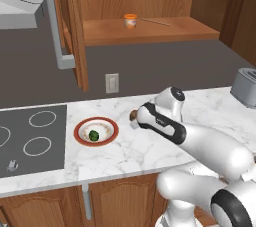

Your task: Pick the avocado and bread from the counter and place them on the plate. Then pick the jam from the cabinet and place it next to the plate. Lastly close the cabinet door.

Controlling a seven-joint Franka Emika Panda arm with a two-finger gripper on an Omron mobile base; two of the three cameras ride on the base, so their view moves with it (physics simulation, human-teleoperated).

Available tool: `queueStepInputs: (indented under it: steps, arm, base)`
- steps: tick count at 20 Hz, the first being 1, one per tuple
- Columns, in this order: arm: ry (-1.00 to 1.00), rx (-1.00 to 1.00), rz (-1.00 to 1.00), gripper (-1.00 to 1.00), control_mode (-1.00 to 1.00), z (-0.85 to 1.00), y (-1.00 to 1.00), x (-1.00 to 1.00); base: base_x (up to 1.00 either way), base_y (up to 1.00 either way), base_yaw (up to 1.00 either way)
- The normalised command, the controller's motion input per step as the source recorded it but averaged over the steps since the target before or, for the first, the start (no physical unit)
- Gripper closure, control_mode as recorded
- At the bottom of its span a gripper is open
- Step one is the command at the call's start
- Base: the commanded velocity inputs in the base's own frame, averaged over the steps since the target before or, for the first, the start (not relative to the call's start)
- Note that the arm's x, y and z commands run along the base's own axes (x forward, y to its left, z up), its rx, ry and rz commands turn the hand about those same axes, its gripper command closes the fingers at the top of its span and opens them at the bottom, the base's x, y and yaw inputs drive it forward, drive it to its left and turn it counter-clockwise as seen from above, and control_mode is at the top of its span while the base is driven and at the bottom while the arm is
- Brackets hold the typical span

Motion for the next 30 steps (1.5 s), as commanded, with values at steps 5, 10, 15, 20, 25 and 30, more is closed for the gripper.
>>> queueStepInputs:
  steps: [5,10,15,20,25,30]
  arm:
    - [0.04,-0.05,0.11,1.0,-1.0,0.01,0.75,0.41]
    - [0.05,-0.06,0.11,1.0,-1.0,0.0,0.63,0.4]
    - [0.13,-0.13,0.1,1.0,-1.0,-0.29,0.54,0.45]
    - [0.1,-0.14,0.05,1.0,-1.0,-0.4,0.44,0.42]
    - [0.05,-0.08,0.03,1.0,-1.0,-0.29,0.28,0.44]
    - [0.04,-0.05,0.03,1.0,-1.0,-0.33,0.11,0.37]
  base:
    - [0.0,0.0,0.0]
    - [0.0,0.0,0.0]
    - [0.0,0.0,0.0]
    - [0.0,0.0,0.0]
    - [0.0,0.0,0.0]
    - [0.0,0.0,0.0]
